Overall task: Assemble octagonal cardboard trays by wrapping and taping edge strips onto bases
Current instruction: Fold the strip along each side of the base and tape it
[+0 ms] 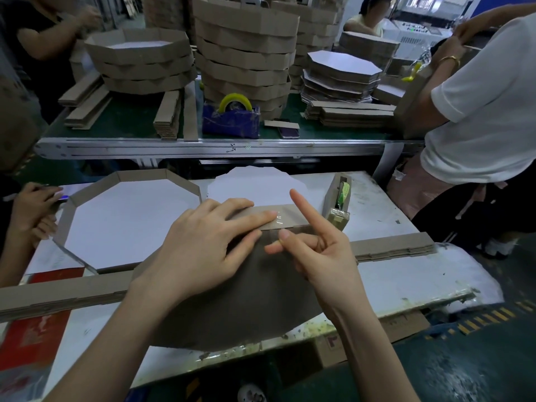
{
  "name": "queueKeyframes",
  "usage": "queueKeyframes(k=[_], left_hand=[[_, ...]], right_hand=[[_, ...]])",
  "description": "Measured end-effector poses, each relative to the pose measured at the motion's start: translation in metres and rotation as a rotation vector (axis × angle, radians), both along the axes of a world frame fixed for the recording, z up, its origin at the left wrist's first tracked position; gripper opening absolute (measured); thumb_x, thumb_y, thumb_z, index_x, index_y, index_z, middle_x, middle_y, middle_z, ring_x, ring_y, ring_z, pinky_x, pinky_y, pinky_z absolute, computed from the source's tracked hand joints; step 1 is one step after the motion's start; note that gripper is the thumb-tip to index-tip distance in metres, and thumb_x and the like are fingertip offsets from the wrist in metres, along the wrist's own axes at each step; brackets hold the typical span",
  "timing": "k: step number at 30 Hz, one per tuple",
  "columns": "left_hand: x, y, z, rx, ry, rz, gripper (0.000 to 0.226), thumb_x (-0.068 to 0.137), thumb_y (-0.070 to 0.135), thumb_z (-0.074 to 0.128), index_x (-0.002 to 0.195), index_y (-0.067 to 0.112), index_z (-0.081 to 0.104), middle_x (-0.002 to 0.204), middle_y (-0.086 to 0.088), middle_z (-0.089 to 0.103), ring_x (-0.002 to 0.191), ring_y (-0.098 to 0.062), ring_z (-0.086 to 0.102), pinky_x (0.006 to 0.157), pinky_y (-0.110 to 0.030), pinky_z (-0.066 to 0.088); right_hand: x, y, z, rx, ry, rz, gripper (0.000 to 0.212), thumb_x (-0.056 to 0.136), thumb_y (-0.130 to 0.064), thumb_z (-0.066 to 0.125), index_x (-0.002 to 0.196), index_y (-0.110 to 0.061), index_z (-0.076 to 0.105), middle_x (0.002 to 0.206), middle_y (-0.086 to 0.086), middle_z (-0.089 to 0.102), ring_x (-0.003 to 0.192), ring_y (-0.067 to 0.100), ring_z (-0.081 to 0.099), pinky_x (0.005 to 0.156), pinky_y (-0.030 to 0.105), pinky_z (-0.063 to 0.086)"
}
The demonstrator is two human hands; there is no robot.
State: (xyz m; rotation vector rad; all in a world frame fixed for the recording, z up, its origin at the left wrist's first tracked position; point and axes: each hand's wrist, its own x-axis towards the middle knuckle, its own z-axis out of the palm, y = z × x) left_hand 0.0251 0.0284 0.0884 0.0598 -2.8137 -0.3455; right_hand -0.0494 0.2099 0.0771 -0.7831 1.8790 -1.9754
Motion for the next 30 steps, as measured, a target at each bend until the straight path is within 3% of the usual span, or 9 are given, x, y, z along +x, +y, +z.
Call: queueKeyframes(k=[4, 9, 12, 16, 19, 21, 24, 27, 30], left_hand=[[0.001, 0.001, 0.003, 0.0, -0.013, 0.016, 0.049, 0.093, 0.055, 0.021, 0.139, 0.056, 0.038, 0.138, 0.016, 0.049, 0.11, -0.016, 0.052, 0.082, -0.034, 0.048], [-0.002, 0.011, 0.009, 0.017, 0.01, 0.013, 0.054, 0.087, 0.055, 0.021, 0.136, 0.054, 0.044, 0.147, 0.016, 0.044, 0.133, -0.016, 0.042, 0.103, -0.04, 0.035], [-0.015, 0.017, 0.017, 0.078, 0.071, 0.037, 0.043, 0.087, 0.057, 0.033, 0.122, 0.054, 0.059, 0.137, 0.016, 0.056, 0.124, -0.014, 0.052, 0.095, -0.037, 0.043], [-0.03, 0.018, 0.012, 0.067, 0.108, 0.021, 0.037, 0.088, 0.066, 0.036, 0.11, 0.057, 0.064, 0.112, 0.018, 0.069, 0.101, -0.012, 0.064, 0.07, -0.031, 0.046], [-0.036, 0.014, 0.009, 0.065, 0.167, -0.008, 0.038, 0.089, 0.067, 0.035, 0.111, 0.055, 0.065, 0.096, 0.018, 0.07, 0.085, -0.011, 0.065, 0.058, -0.031, 0.051], [-0.039, 0.008, 0.009, 0.065, 0.157, -0.011, 0.043, 0.087, 0.071, 0.033, 0.112, 0.054, 0.064, 0.1, 0.019, 0.07, 0.086, -0.011, 0.065, 0.059, -0.036, 0.054], [-0.04, 0.004, 0.006, -0.008, 0.162, -0.032, 0.052, 0.084, 0.073, 0.034, 0.114, 0.047, 0.067, 0.099, 0.015, 0.07, 0.086, -0.017, 0.066, 0.058, -0.039, 0.055], [-0.041, 0.001, 0.008, -0.027, 0.131, -0.011, 0.056, 0.083, 0.073, 0.032, 0.119, 0.046, 0.066, 0.102, 0.013, 0.07, 0.087, -0.019, 0.065, 0.059, -0.039, 0.054], [-0.044, -0.002, 0.014, -0.055, 0.008, -0.018, 0.056, 0.088, 0.076, 0.021, 0.132, 0.055, 0.049, 0.108, 0.016, 0.062, 0.092, -0.014, 0.058, 0.066, -0.034, 0.051]], right_hand=[[0.003, -0.003, -0.01, -0.006, 0.022, -0.03, 0.056, 0.092, -0.019, 0.066, 0.137, -0.045, 0.045, 0.075, 0.005, 0.077, 0.057, -0.005, 0.057, 0.061, 0.007, 0.043], [0.0, -0.009, -0.024, -0.044, 0.063, -0.049, 0.065, 0.095, -0.009, 0.064, 0.137, -0.053, 0.044, 0.068, 0.0, 0.071, 0.069, 0.004, 0.061, 0.071, 0.014, 0.046], [-0.002, -0.01, -0.028, -0.06, 0.101, -0.045, 0.066, 0.096, -0.006, 0.062, 0.139, -0.053, 0.045, 0.058, -0.008, 0.056, 0.06, 0.004, 0.05, 0.065, 0.013, 0.042], [-0.008, -0.006, -0.029, -0.059, 0.126, -0.054, 0.064, 0.096, -0.005, 0.061, 0.146, -0.038, 0.039, 0.07, 0.0, 0.074, 0.076, 0.012, 0.074, 0.076, 0.014, 0.052], [-0.012, -0.003, -0.032, 0.112, 0.238, -0.101, 0.07, 0.095, -0.007, 0.063, 0.145, -0.049, 0.036, 0.049, -0.003, 0.058, 0.047, 0.013, 0.059, 0.06, 0.018, 0.049], [-0.012, -0.001, -0.035, 0.184, 0.279, -0.094, 0.074, 0.095, -0.006, 0.062, 0.144, -0.052, 0.033, 0.045, -0.005, 0.053, 0.044, 0.011, 0.055, 0.061, 0.018, 0.047], [-0.019, 0.005, -0.03, 0.079, 0.25, -0.065, 0.059, 0.097, -0.003, 0.059, 0.14, -0.042, 0.046, 0.047, -0.002, 0.056, 0.046, 0.008, 0.056, 0.06, 0.016, 0.048], [-0.043, 0.005, -0.011, 0.001, 0.282, -0.177, 0.031, 0.097, -0.004, 0.056, 0.118, -0.024, 0.068, 0.044, 0.0, 0.056, 0.043, 0.002, 0.05, 0.055, 0.011, 0.042], [-0.083, -0.001, 0.002, -0.016, 0.261, -0.382, 0.027, 0.097, -0.005, 0.053, 0.099, -0.023, 0.073, 0.048, -0.002, 0.057, 0.045, 0.003, 0.048, 0.052, 0.013, 0.041]])
